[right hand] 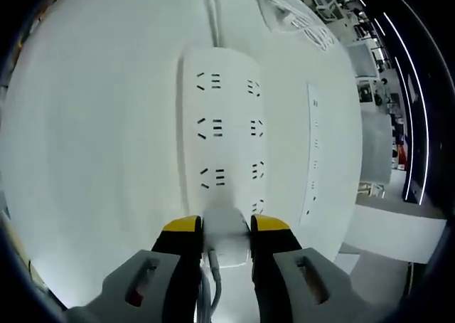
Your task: Straighten the power strip on the desk, plug the charger into it
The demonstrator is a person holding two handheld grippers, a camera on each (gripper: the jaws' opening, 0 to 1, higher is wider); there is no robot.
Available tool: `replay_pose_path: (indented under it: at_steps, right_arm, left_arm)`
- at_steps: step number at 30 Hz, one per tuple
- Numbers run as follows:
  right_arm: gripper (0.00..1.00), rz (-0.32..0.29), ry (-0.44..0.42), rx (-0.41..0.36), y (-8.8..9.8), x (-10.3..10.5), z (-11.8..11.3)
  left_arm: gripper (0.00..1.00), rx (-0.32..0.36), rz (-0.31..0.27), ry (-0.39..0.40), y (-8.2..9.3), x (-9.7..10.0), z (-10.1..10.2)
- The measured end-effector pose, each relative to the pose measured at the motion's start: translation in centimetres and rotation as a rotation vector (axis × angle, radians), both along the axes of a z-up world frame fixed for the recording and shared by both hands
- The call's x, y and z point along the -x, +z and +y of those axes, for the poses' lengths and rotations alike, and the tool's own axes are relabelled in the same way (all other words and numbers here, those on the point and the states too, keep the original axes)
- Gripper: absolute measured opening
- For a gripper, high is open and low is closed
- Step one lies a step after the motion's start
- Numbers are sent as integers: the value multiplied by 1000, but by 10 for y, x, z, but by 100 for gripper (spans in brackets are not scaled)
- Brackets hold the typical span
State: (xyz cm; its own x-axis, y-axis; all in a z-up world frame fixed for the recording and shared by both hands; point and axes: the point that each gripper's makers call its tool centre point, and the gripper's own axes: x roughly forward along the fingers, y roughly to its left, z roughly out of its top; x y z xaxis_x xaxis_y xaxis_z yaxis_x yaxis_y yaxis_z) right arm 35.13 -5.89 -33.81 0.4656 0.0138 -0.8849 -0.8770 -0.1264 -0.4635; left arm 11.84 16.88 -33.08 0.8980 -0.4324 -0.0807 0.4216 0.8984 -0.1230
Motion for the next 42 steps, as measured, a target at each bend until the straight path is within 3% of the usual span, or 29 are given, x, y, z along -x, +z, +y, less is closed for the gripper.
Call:
replay_pose_path:
  at_steps: [7, 10, 12, 16, 19, 25, 31, 42]
  right_arm:
    - [25, 20, 24, -20, 2, 0, -1]
    - [27, 69, -9, -89, 0, 5, -1]
    - [30, 65, 8, -103, 2, 5, -1]
    - [61, 19, 47, -155, 9, -1, 6]
    - [65, 19, 64, -164, 10, 1, 7]
    - [60, 29, 81, -147, 9, 4, 2]
    - [58, 40, 60, -177, 10, 6, -1]
    - [45, 55, 41, -168, 5, 3, -4]
  left_arm:
    - [99, 5, 3, -3, -1, -1, -1]
    - [99, 3, 4, -6, -1, -1, -1]
    - [99, 3, 3, -7, -1, -1, -1]
    - [99, 4, 2, -3, -1, -1, 0]
    - [99, 4, 0, -3, 0, 0, 1]
    - [99, 7, 1, -1, -1, 1, 3]
    - [99, 7, 1, -3, 0, 0, 3]
    - [99, 8, 0, -7, -2, -1, 0]
